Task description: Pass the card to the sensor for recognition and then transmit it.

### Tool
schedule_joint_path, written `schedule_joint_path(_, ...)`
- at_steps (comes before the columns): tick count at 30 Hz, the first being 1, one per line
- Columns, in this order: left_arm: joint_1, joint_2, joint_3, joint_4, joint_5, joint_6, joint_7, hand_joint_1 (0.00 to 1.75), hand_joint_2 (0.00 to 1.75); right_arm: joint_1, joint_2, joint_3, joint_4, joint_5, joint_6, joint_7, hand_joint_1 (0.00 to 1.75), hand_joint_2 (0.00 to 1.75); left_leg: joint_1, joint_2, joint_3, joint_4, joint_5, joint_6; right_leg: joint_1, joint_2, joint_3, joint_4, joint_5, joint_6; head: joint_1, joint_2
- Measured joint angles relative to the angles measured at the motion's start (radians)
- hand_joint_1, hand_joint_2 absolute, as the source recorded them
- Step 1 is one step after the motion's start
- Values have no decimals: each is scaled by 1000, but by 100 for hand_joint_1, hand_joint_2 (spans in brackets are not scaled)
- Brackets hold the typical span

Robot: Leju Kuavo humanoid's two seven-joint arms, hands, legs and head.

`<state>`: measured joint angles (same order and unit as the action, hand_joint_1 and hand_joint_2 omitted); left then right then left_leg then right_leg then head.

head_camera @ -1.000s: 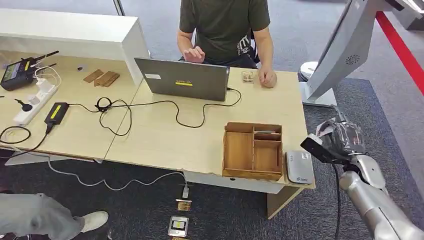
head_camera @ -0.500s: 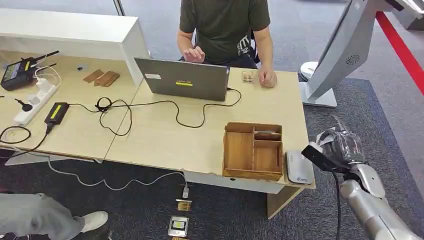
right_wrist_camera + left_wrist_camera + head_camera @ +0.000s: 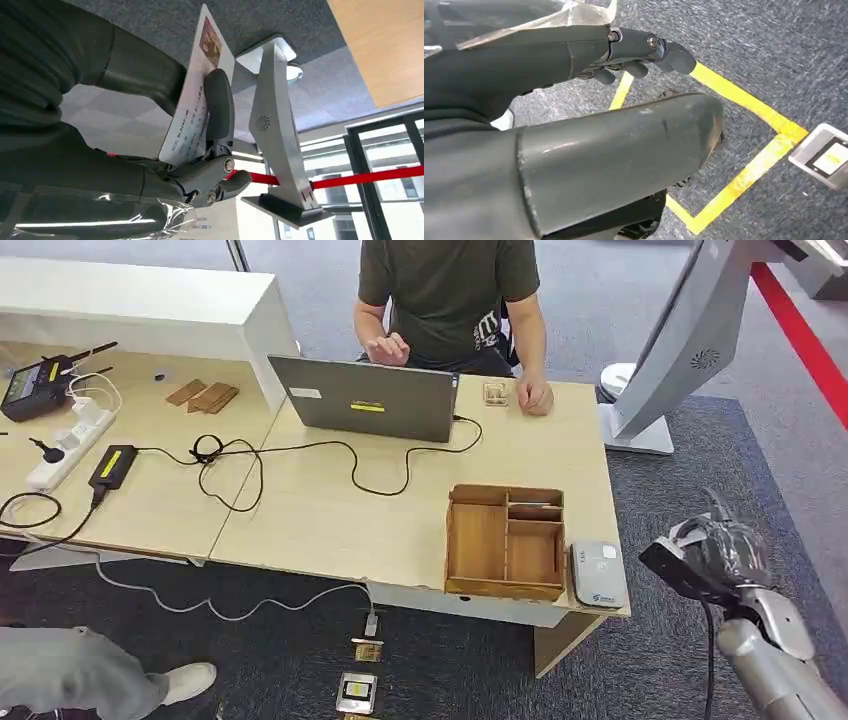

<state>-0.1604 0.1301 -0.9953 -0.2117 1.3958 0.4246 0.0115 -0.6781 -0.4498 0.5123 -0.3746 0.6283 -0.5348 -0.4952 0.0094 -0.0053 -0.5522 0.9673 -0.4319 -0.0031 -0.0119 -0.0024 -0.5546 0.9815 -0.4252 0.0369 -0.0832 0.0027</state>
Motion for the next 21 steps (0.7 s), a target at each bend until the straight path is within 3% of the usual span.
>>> schedule_joint_path(9,-3,0,-2,0,-3,14,37,0,0,68,-6,4,-112,-5,25,15,175,175,0,0,0,0,0,0,0,0,0,0,0,0,0,0)
schedule_joint_path(16,-5,-1,-2,-1,0,26,45,0,0,152,-37,11,-258,-33,42,84,175,175,0,0,0,0,0,0,0,0,0,0,0,0,0,0)
schedule_joint_path(21,-6,-2,-2,-1,1,38,55,0,0,189,-56,13,-311,-53,54,91,175,175,0,0,0,0,0,0,0,0,0,0,0,0,0,0)
